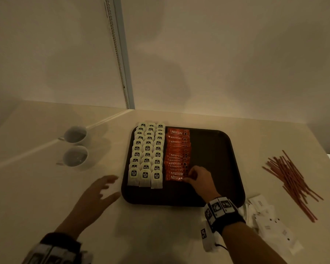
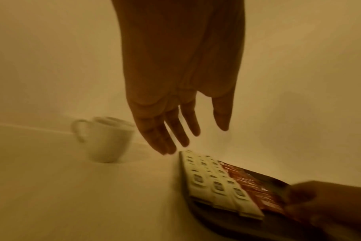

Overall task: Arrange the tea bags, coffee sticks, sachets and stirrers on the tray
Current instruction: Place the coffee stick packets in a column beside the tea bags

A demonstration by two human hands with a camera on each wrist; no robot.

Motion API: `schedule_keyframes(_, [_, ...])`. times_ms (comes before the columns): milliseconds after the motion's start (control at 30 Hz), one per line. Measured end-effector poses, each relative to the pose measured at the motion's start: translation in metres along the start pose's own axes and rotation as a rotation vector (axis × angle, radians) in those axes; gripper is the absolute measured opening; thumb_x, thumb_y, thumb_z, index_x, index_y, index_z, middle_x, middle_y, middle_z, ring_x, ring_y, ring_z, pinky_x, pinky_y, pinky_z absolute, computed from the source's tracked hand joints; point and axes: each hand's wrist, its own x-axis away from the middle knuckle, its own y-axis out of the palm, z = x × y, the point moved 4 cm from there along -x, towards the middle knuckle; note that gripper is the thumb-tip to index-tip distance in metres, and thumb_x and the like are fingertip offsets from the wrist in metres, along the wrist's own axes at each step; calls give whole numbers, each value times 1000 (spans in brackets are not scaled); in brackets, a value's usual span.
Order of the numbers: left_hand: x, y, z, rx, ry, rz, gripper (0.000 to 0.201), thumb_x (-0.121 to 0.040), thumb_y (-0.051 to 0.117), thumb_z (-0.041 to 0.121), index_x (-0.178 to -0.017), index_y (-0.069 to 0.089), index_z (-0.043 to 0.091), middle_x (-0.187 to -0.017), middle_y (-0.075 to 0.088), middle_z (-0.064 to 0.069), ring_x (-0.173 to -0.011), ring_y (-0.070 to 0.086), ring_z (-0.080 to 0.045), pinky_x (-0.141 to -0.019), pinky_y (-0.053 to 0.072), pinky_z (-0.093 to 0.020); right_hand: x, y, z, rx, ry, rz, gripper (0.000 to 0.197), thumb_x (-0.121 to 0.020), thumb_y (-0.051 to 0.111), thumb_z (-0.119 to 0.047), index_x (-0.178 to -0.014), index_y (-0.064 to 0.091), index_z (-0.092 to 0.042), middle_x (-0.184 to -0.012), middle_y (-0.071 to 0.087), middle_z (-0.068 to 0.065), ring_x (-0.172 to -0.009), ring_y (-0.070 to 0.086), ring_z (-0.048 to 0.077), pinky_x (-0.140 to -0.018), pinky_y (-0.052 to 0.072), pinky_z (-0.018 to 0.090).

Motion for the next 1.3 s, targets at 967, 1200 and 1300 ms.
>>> schedule_keyframes(967, [-110,165,76,-1073,463,-219,102,-80,63,55,-151,9,8,-159,13,-10,-147,9,-27,-114,1,-47,-62,-9,-21,-48,252,-193,57,-97,27,-55,-148,18,-31,-147,21,6,-135,20,30,-110,15,48])
schedule_keyframes(1200, [-113,166,69,-1085,510,-199,111,-38,85,65,-128,58,6,-130,60,-10,-122,55,-26,-100,42,-49,-65,-7,-23,-41,275,-185,59,-95,27,-57,-148,13,-35,-147,20,7,-135,20,30,-110,15,49])
schedule_keyframes(1300, [-113,167,69,-1050,536,-195,109,-30,88,61,-121,63,4,-122,65,-12,-114,61,-28,-93,46,-51,-64,-12,-26,-78,285,-193,60,-95,28,-58,-149,11,-36,-148,19,7,-137,17,31,-110,14,51])
